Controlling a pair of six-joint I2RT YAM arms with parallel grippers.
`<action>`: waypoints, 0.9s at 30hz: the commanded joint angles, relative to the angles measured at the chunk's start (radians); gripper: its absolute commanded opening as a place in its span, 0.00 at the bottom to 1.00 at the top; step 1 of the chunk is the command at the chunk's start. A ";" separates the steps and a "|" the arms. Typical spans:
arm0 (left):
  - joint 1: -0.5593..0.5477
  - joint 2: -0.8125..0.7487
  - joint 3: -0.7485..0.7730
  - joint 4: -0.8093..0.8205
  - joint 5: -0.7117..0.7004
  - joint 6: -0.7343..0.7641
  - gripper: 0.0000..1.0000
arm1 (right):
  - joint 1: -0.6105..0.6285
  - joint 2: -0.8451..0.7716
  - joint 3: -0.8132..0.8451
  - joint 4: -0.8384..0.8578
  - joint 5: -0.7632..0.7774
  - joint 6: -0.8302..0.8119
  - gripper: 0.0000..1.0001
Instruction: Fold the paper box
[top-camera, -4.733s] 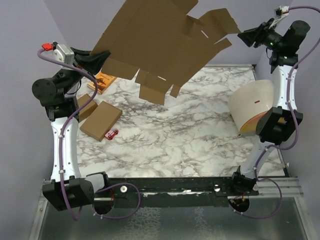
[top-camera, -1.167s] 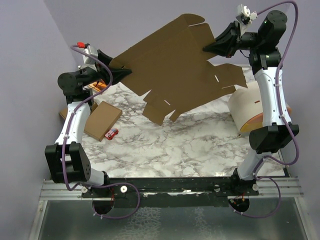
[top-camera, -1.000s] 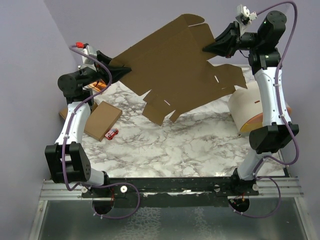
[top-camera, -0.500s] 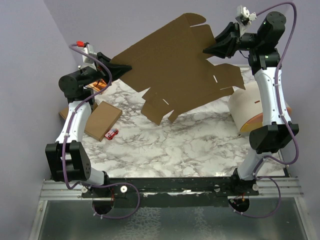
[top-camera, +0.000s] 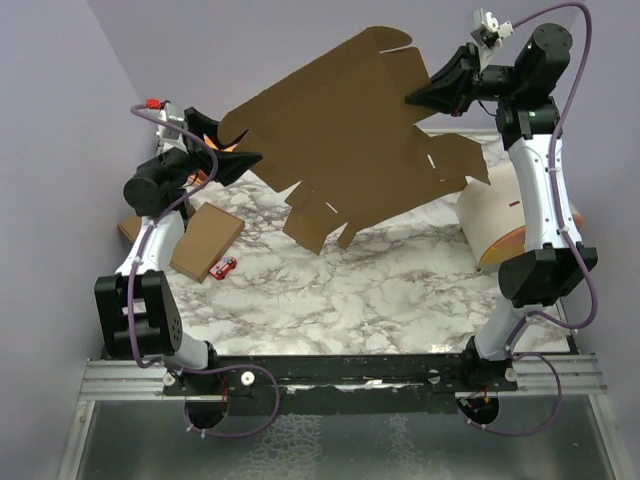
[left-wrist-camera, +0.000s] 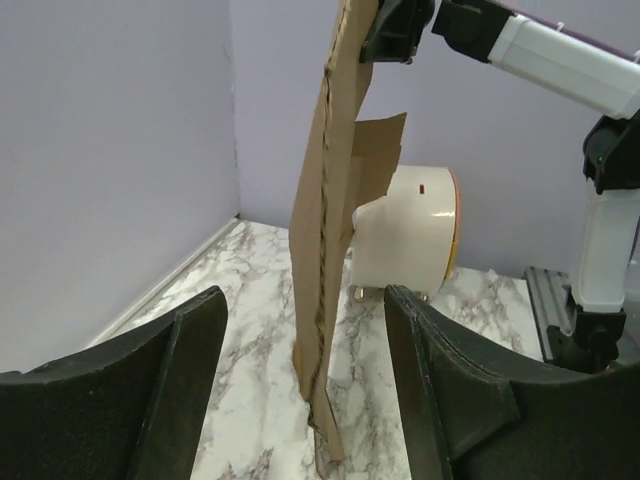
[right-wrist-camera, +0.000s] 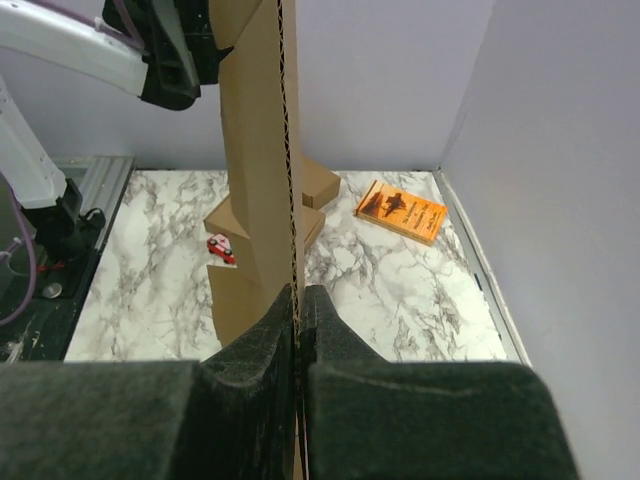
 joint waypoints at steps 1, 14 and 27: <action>0.007 0.036 -0.047 0.325 -0.088 -0.224 0.68 | -0.008 0.006 0.019 0.044 0.008 0.047 0.01; -0.113 -0.017 -0.149 0.095 -0.225 0.061 0.69 | -0.007 0.006 0.001 0.076 0.014 0.076 0.01; -0.142 0.031 -0.064 0.031 -0.198 0.060 0.38 | -0.007 0.000 -0.019 0.076 0.005 0.071 0.01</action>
